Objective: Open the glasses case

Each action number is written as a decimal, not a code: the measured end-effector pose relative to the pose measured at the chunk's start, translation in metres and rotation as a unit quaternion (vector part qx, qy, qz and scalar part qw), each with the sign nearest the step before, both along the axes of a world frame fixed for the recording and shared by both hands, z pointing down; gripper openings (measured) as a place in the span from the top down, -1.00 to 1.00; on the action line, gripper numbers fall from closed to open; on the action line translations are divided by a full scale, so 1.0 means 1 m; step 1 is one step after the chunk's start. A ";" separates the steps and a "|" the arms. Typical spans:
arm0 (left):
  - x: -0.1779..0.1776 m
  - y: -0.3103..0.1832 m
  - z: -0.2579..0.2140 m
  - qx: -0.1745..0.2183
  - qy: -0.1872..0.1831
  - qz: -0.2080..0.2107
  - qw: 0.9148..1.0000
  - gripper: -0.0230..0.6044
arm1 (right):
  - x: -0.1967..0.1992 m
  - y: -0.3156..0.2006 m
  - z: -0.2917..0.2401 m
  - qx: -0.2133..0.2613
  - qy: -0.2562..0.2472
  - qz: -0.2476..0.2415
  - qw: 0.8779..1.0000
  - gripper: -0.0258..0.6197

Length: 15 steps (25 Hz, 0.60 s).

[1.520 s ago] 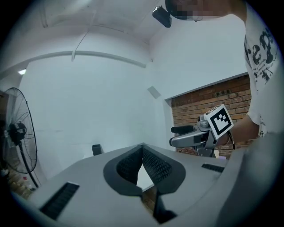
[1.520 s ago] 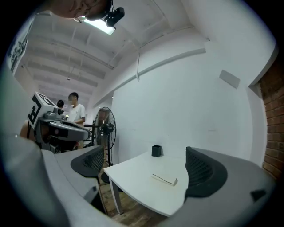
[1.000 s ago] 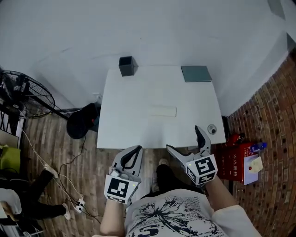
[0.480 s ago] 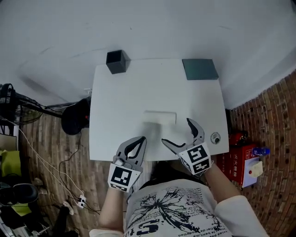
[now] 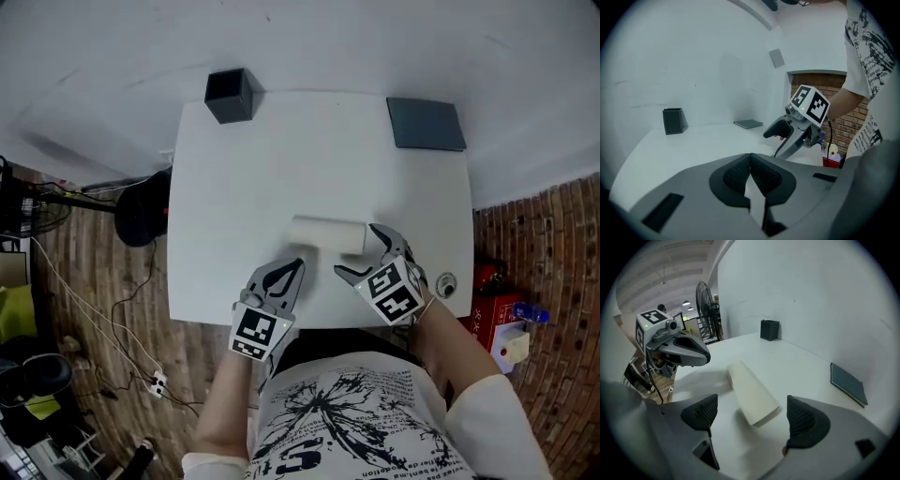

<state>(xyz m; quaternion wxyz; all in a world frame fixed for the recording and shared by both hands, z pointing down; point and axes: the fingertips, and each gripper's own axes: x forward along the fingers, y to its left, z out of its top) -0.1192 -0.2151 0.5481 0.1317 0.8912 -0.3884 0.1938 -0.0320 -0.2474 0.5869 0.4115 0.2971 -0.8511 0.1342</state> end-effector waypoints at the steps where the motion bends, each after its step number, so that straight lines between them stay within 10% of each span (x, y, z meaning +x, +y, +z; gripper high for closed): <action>1: 0.001 -0.003 0.006 -0.005 -0.003 0.002 1.000 0.88 | 0.000 -0.002 0.005 -0.007 0.011 -0.008 1.000 -0.56; 15: 0.019 -0.030 0.066 -0.081 -0.063 0.011 0.995 0.88 | 0.005 -0.015 0.043 -0.019 0.176 -0.138 0.974 -0.14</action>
